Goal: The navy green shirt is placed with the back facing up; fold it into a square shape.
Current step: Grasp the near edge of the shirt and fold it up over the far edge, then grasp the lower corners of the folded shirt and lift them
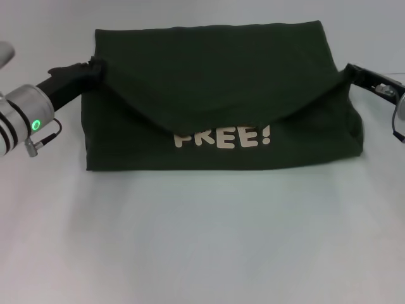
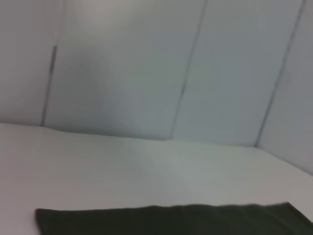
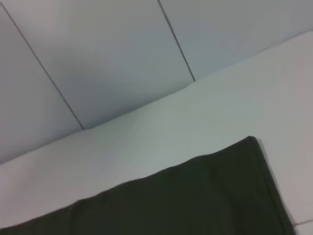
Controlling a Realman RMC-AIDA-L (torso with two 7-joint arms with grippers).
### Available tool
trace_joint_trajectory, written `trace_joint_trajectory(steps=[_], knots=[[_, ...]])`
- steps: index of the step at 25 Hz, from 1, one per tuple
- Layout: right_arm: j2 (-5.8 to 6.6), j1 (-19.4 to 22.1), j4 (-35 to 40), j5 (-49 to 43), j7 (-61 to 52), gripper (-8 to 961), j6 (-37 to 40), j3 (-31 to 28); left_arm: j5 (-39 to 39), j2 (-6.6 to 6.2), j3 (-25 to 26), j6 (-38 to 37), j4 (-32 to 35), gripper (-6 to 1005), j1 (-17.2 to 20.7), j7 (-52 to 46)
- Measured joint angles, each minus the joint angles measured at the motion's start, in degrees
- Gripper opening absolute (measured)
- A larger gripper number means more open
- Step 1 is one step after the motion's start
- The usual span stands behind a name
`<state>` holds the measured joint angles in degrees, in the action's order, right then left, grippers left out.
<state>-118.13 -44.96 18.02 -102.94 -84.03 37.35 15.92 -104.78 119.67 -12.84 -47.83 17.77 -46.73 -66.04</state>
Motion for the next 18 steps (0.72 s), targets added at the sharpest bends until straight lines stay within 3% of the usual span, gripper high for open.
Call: trace_joint_trajectory(steps=[8,10,13,18], knots=[[0.09,-0.2,0.5,0.0,2.3,152,0.9,0.4,0.1,0.29,-3.5,-0.9,3.2,181,1.2,-3.8],[0.44,-0.4,0.8,0.0,2.1,231,1.4,0.4,0.2,0.43,-3.5,-3.4,6.3,197,2.4,-8.1],[1.17,-0.5,0.9,0.0,1.6,349,3.1,0.4,1.0,0.47,-3.4,-8.1,9.5,399,4.1,-12.4],[2.39,0.5,1.1,0.1,-0.1,557,8.3,0.4,3.4,0.58,-3.2,-19.7,14.7,642,8.4,-18.4]])
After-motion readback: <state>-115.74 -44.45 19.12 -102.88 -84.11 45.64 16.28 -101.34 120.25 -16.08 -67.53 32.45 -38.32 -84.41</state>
